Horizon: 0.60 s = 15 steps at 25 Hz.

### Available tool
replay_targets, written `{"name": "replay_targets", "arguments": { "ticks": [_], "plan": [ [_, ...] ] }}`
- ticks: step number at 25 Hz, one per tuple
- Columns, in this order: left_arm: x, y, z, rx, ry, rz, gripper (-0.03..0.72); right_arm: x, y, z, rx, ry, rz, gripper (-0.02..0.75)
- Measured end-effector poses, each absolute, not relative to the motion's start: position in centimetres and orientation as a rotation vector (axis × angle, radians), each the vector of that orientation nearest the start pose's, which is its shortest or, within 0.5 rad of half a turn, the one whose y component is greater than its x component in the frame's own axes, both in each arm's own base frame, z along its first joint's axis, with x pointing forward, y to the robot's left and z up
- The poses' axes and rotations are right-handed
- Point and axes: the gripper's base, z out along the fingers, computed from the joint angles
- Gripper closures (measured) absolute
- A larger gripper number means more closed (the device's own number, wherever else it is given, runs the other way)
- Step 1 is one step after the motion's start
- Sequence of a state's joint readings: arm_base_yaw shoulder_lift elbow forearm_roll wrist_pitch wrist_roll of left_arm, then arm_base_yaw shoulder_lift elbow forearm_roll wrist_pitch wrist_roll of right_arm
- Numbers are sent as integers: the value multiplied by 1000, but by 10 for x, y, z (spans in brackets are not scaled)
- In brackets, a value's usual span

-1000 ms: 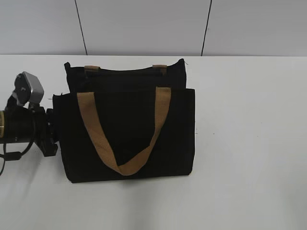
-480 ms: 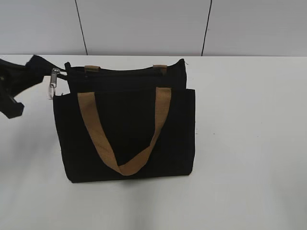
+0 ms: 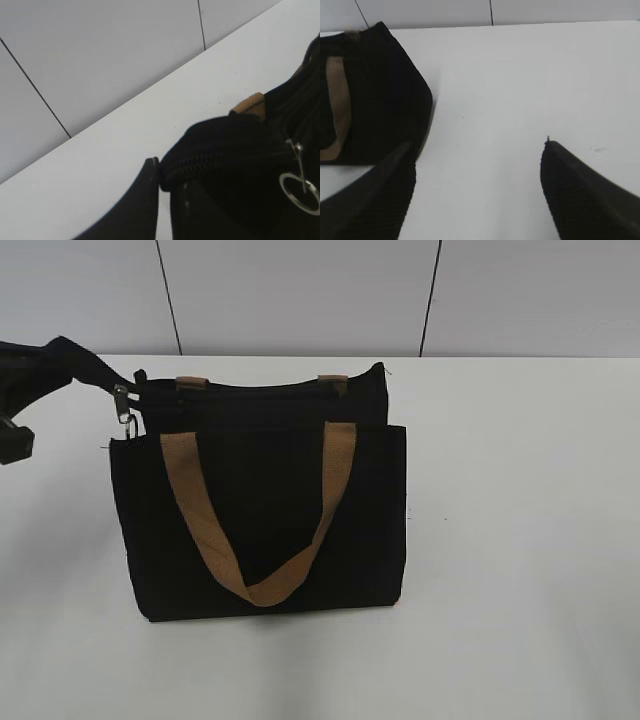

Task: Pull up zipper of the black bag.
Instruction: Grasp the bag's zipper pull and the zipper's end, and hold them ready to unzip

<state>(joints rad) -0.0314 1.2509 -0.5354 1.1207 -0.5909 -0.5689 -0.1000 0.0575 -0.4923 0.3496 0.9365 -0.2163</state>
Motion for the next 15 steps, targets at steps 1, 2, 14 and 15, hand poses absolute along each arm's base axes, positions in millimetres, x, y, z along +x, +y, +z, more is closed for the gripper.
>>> {"name": "replay_targets", "arguments": {
  "ticks": [1,2,14,15],
  "plan": [
    [236,-54,247,802,1691,-201,664,16,25,291,-76,1943,231,148],
    [236,-55,247,806,1690,-204,664,23,25,293,-63,1961,256,148],
    [248,-56,264,738,1663,-207,664,99,17,341,-70,2094,253,148],
    [249,-56,263,739,1667,-212,664,104,17,343,-77,2105,260,148]
  ]
}}
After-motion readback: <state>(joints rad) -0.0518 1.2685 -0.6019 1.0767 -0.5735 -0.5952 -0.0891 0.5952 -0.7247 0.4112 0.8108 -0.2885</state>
